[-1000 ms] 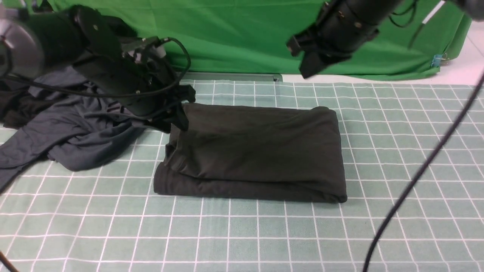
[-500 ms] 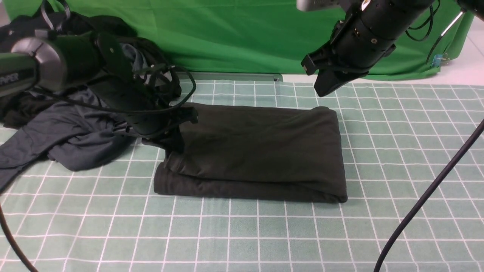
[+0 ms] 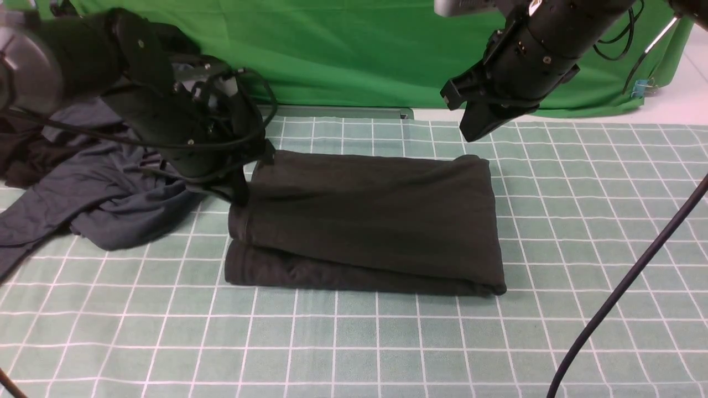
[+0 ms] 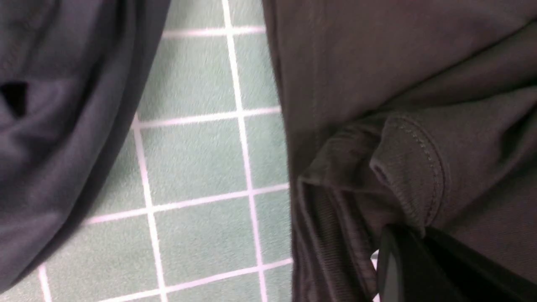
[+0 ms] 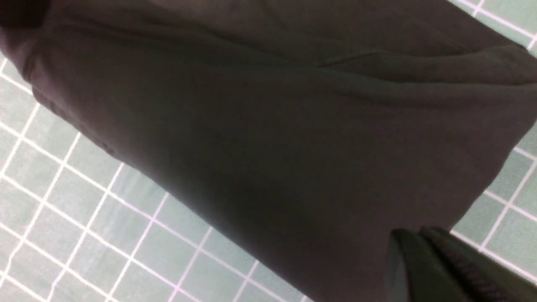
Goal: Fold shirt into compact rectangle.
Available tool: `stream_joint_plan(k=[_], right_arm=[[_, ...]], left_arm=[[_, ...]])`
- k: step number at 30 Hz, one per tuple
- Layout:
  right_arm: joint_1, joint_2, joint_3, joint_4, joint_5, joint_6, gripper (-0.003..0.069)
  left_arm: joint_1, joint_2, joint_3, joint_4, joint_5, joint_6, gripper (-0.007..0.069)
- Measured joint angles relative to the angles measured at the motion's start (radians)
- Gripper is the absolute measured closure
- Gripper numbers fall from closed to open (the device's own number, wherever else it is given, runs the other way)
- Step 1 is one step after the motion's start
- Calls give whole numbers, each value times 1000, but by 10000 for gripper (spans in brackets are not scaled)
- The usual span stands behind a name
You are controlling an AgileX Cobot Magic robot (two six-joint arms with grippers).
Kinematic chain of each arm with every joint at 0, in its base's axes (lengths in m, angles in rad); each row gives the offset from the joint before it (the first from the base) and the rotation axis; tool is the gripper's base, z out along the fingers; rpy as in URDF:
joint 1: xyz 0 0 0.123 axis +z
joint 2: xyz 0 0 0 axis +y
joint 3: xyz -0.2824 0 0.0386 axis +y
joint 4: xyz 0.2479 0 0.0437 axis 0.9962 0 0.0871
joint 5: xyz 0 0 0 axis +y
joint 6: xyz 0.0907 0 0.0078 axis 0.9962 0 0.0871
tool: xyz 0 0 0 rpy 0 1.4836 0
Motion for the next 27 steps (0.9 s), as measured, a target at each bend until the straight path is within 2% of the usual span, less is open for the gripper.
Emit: stream_joint_plan(k=[4,6,7,8,12,13,16,18,20,23,27], right_arm=[[0,0,0,0,0,0,633],[0,0,0,0,0,0,624],[0,0,0,0,0,0,624],[0,0,0,0,0,0,621],[0,-4,27,0,-1,1,619],[0,-8,42,0,-1,3,619],[1,-9,118,0,-5,26,617],[8,-9,186,0,-29,33,617],[13,-9,222,0,-54,33,617],[18,-3,295,-1,-114,33,617],[19,57,380,-31,-159,35,621]], left_arm=[[0,7,2,23,4,-4,505],[0,-6,2,51,13,-4,398],[0,-7,2,54,13,-4,382],[0,-22,-3,76,26,-12,326],[0,-83,-30,84,50,-68,255],[-3,-99,-35,47,55,-55,265],[-39,-119,-34,-71,38,33,396],[-76,-107,-20,-94,-12,56,528],[-94,-90,-9,-94,-30,51,582],[-111,-21,0,-58,-15,15,622],[-107,70,6,44,25,-74,630]])
